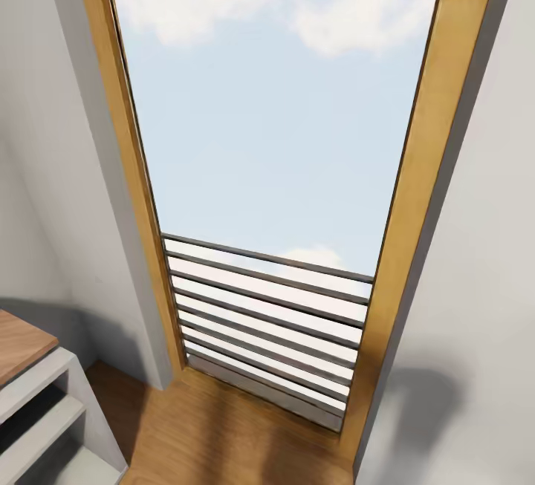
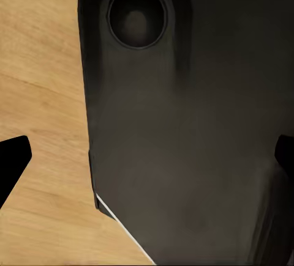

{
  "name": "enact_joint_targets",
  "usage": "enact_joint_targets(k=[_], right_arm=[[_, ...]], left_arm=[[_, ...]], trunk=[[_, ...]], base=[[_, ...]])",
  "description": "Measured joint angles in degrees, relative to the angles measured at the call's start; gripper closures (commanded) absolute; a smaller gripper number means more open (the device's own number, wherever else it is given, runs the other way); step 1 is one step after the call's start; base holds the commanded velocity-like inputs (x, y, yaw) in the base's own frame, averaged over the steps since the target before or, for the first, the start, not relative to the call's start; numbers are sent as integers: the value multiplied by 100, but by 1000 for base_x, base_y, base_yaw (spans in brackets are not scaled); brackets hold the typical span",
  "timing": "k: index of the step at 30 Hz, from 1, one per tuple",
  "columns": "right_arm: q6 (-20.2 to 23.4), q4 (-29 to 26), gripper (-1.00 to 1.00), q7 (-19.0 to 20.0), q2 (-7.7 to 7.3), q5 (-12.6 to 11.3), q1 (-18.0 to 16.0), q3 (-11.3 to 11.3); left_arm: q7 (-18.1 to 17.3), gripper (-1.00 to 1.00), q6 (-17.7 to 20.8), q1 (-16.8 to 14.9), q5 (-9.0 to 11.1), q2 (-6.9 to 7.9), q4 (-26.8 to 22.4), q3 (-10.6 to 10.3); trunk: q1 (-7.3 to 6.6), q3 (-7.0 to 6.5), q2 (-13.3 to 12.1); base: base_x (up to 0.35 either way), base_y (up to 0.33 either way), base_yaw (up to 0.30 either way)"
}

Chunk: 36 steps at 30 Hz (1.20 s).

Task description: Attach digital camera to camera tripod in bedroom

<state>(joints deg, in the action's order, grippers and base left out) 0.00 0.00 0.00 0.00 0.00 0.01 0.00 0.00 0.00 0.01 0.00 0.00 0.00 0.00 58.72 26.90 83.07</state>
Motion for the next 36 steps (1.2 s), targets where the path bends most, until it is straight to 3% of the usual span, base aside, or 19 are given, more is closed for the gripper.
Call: enact_joint_targets(k=[4,9,21,36], right_arm=[[-24,8,-100,-12,-92,24,1,47],[-24,8,-100,-14,-96,27,1,48],[-277,8,-100,-21,-153,373,1,44],[-366,15,-100,-36,-144,761,0,24]], left_arm=[[-5,-100,-7,-9,48,8,-8,65],[-6,-100,-10,-9,57,3,-20,70],[-14,-100,-54,-12,416,25,-346,428],[-6,-100,-56,-16,918,28,-386,476]], trunk=[[0,-1,-1],[0,-1,-1],[0,-2,-1],[1,-2,-1]], base=[[0,0,0],[0,0,0],[0,0,0],[0,0,10]])
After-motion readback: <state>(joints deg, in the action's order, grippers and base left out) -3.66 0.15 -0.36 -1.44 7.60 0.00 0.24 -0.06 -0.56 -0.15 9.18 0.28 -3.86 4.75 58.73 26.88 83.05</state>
